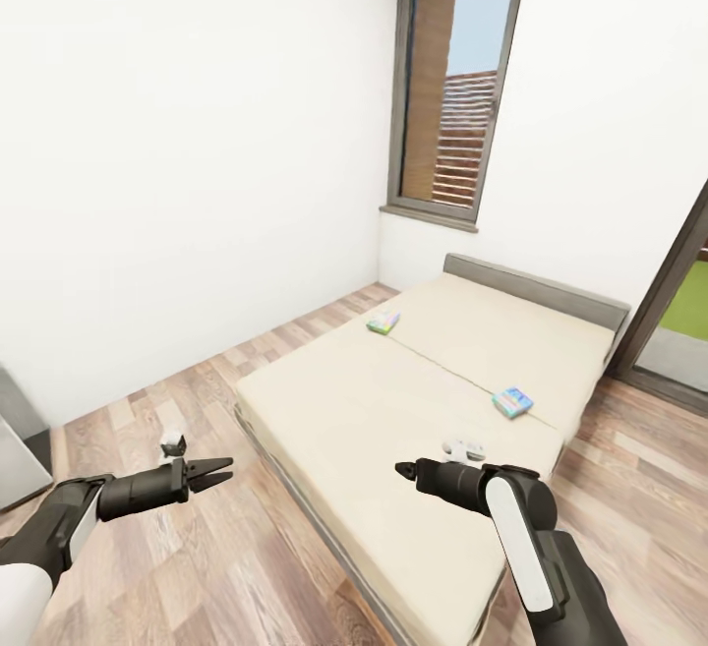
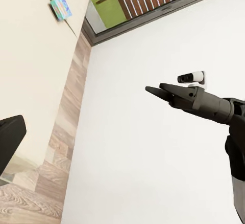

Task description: Put all the toys in the child's room - the three board games (two on the bed and one on the table), the two jigsaw puzzles on the table, and the tennis ball on the table - inside the toy box on the table in the child's room.

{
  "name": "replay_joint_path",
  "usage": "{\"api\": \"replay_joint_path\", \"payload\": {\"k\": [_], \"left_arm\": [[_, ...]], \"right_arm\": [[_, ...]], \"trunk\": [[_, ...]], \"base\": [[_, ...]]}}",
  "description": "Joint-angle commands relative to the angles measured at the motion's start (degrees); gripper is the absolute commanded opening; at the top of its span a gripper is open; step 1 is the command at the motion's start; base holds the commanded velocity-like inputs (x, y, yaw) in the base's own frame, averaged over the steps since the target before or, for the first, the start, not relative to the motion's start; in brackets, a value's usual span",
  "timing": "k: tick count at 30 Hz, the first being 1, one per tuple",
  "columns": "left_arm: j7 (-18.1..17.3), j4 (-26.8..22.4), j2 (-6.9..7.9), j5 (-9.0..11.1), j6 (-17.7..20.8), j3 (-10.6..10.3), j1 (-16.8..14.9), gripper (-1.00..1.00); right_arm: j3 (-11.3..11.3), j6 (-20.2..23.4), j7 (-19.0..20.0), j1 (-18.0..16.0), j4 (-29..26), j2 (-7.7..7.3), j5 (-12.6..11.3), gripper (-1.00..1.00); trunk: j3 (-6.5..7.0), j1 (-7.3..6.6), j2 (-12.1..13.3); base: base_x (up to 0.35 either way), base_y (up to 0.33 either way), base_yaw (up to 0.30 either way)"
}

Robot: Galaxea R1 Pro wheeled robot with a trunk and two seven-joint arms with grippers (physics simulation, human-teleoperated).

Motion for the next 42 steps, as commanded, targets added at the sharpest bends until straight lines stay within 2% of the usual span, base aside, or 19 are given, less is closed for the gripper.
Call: {"api": "replay_joint_path", "payload": {"k": [1,42], "left_arm": [[-0.23,0.0,-0.03,-0.07,0.61,0.03,-0.05,1.0],[-0.23,0.0,-0.57,-0.07,0.61,0.1,-0.05,1.0]], "right_arm": [[0.01,0.18,-0.51,-0.04,-0.06,0.0,-0.52,1.0],[-0.06,0.18,-0.51,-0.04,0.3,0.07,-0.52,1.0]], "trunk": [[-0.15,0.01,-0.08],[-2.61,0.01,-0.08]], "base": [[0.0,-0.248,0.236],[0.0,-0.028,0.236]]}}
